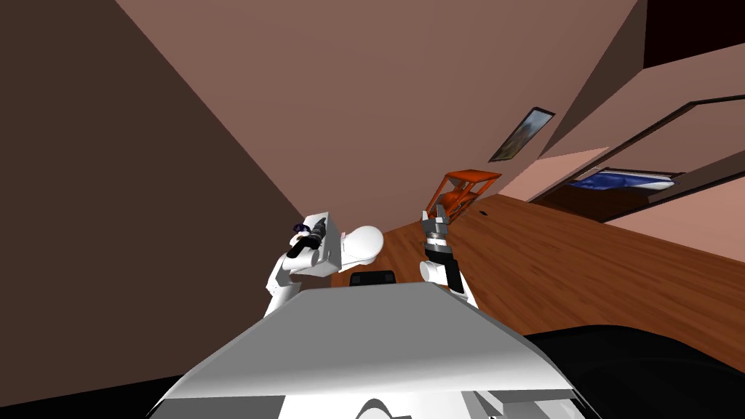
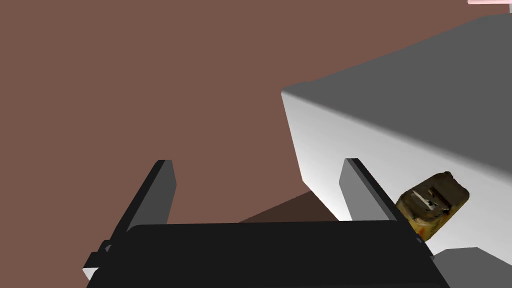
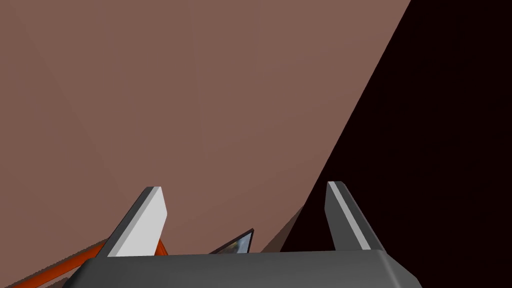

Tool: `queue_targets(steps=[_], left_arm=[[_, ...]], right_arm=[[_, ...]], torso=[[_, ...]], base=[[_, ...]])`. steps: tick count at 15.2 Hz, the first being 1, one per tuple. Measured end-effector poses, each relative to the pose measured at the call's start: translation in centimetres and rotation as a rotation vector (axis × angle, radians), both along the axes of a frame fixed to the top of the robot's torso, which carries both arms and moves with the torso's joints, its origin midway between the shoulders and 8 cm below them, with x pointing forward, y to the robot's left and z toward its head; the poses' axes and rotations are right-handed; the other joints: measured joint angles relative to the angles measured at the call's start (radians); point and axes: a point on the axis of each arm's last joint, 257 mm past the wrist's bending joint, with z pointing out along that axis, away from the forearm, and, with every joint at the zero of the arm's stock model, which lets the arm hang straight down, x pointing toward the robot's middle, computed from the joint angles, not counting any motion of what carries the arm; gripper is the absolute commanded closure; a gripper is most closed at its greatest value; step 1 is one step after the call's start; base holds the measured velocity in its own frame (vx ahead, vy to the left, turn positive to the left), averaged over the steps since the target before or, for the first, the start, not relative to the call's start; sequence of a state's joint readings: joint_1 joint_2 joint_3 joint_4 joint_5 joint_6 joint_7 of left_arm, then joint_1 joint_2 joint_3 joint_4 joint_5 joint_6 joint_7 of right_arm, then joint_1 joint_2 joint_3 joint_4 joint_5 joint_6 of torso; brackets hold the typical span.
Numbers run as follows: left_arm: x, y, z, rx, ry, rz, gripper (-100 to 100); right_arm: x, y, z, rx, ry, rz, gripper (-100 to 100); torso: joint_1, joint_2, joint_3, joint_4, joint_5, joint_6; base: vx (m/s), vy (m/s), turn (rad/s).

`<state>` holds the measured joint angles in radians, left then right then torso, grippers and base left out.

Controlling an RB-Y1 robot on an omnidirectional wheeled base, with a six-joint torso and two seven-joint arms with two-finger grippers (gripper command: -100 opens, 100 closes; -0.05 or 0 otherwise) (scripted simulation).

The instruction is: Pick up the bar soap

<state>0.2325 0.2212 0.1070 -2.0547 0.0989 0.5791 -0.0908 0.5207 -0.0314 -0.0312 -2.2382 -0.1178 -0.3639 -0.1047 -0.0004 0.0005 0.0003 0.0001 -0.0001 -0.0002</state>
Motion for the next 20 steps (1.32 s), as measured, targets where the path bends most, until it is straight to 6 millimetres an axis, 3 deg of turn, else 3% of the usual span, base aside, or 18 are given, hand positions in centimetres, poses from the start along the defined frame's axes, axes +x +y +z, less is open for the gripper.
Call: queue_targets(steps=[20], left_arm=[[-0.6, 2.4, -7.0, -0.016, 0.356, 0.048, -100]], right_arm=[[0.0, 0.0, 0.0, 0.000, 0.000, 0.000, 0]], torso=[[0.001, 0.000, 0.000, 0.000, 0.000, 0.000]], base=[[-0.002, -0.002, -0.025]])
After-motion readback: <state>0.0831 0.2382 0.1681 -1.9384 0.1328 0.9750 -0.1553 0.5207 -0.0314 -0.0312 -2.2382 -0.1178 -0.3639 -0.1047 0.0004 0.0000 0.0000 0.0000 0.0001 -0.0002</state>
